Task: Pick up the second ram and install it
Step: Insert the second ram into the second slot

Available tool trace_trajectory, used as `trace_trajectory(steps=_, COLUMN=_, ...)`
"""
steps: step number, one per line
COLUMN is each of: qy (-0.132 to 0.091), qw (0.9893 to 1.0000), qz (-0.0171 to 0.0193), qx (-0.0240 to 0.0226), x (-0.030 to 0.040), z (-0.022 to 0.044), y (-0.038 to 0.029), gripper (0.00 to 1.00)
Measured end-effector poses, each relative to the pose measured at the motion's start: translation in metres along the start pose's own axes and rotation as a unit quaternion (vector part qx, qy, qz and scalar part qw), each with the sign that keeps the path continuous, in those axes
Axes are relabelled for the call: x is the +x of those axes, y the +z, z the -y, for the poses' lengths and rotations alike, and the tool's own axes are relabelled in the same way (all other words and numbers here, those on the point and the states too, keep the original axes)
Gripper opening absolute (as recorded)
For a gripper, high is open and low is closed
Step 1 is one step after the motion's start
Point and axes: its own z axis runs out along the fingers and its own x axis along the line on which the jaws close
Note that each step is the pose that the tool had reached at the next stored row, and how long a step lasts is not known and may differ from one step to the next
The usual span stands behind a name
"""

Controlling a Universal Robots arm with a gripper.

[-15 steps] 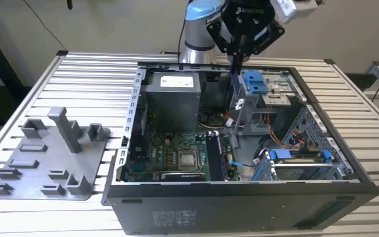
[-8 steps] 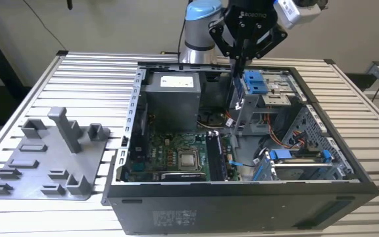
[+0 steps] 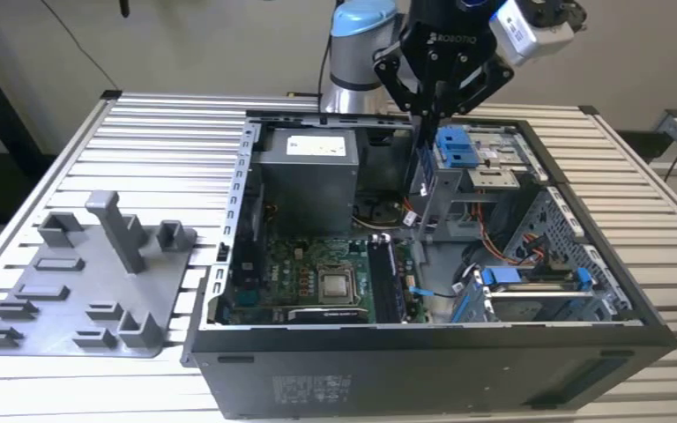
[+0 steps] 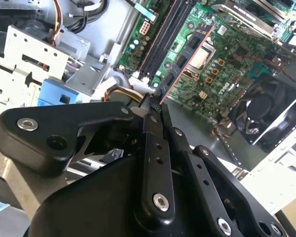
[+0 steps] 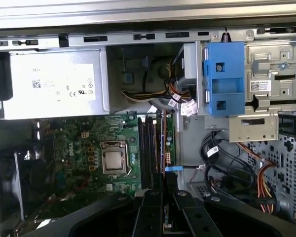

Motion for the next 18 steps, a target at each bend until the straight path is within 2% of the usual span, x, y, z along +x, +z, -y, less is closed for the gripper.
trace_trajectory(steps=18, qy=0.0, qw=1.0, qz=0.0, qx=0.0, x=-0.0001, z=0.0024, y=0.0062, gripper=0.14)
